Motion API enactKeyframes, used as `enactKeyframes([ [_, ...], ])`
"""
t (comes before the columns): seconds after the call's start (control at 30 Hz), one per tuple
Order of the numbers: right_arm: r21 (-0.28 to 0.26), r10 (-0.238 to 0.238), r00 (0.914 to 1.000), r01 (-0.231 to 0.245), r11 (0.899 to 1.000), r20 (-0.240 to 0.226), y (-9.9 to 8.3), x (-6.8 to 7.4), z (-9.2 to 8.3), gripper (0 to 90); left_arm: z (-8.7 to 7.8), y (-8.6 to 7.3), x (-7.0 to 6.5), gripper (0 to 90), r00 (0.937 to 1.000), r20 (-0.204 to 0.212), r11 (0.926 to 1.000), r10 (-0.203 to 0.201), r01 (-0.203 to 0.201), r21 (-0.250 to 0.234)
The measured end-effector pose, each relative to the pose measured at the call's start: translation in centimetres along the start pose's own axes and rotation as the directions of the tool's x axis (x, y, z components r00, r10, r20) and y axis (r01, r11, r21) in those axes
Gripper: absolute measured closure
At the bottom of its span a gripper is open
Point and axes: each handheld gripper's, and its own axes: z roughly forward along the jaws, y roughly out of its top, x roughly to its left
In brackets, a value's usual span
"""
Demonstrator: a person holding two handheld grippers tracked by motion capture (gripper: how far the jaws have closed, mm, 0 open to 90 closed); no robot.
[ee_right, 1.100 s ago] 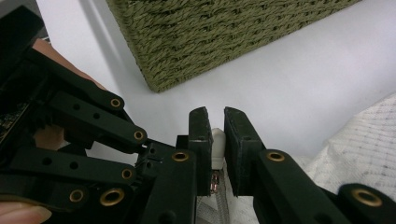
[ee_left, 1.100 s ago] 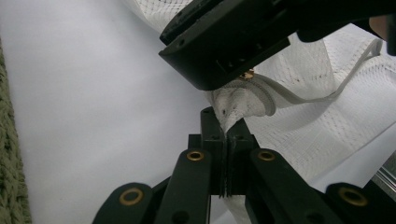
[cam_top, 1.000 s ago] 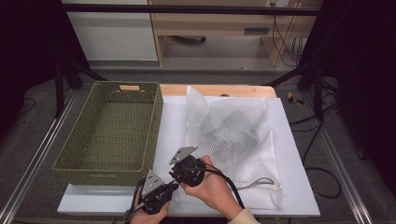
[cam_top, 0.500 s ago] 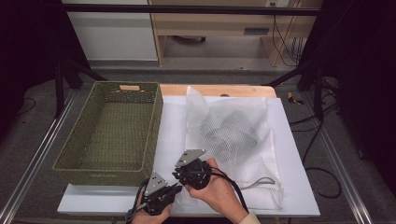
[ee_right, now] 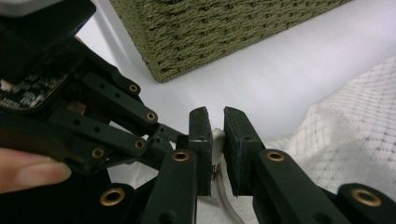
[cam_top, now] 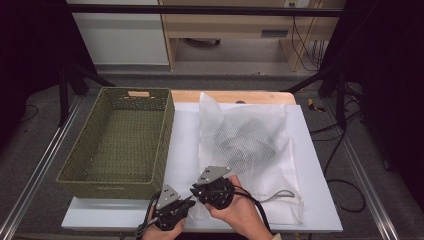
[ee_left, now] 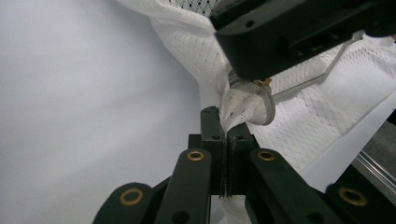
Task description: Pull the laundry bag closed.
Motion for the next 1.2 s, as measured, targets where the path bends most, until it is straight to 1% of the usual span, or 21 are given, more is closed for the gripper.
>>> enactKeyframes([
  [0.07, -0.012, -0.003, 0.9999, 0.003, 1.0, 0.01, -0.3, 0.1, -0.3, 82.2, 0.0, 0.0, 0.0, 88.9, 1.0, -0.004, 1.0, -0.003, 0.003, -0.002],
  [0.2, -0.03, 0.009, 0.9999, -0.009, 1.0, 0.015, -1.0, 0.2, -0.5, 82.3, 0.1, -0.1, 0.0, 88.9, 0.9999, 0.01, 0.9999, -0.013, 0.013, 0.002],
  [0.3, -0.04, 0.017, 0.9996, -0.016, 0.999, 0.021, -1.4, 0.3, -0.4, 82.4, 0.1, -0.1, -0.1, 89.0, 0.9999, 0.006, 0.9999, -0.012, 0.012, 0.0],
  [0.53, -0.04, 0.018, 0.9996, -0.018, 0.999, 0.02, -1.5, 0.2, -0.4, 82.6, 0.1, -0.1, -0.1, 88.9, 0.9999, 0.008, 0.9999, -0.012, 0.012, 0.001],
  [0.77, -0.03, 0.017, 0.9997, -0.016, 0.999, 0.018, -1.4, 0.1, -0.5, 82.6, 0.2, -0.1, -0.1, 87.9, 0.9992, 0.04, 0.9999, 0.003, -0.004, 0.016],
  [0.83, -0.026, 0.014, 0.9997, -0.014, 1.0, 0.019, -1.4, 0.1, -0.5, 82.6, 0.1, -0.1, -0.1, 85.2, 0.9985, 0.054, 0.9997, 0.009, -0.01, 0.023],
  [0.93, -0.025, 0.011, 0.9997, -0.01, 1.0, 0.022, -1.4, 0.0, -0.4, 82.6, 0.0, -0.1, -0.3, 74.8, 0.9968, 0.076, 0.9987, 0.026, -0.029, 0.043],
  [1.03, -0.024, 0.015, 0.9996, -0.014, 1.0, 0.023, -1.4, -0.2, -0.3, 82.6, -0.8, 0.1, -0.4, 66.6, 0.9951, 0.086, 0.9981, 0.049, -0.052, 0.034],
  [1.17, -0.029, 0.019, 0.9996, -0.019, 0.999, 0.021, -1.5, -0.3, -0.3, 82.6, -1.9, 0.6, -0.4, 60.4, 0.991, 0.118, 0.9972, 0.064, -0.068, 0.03],
  [1.2, -0.03, 0.018, 0.9996, -0.017, 0.999, 0.02, -1.5, -0.3, -0.2, 82.6, -2.2, 0.8, -0.3, 60.5, 0.9906, 0.121, 0.9973, 0.064, -0.068, 0.028],
])
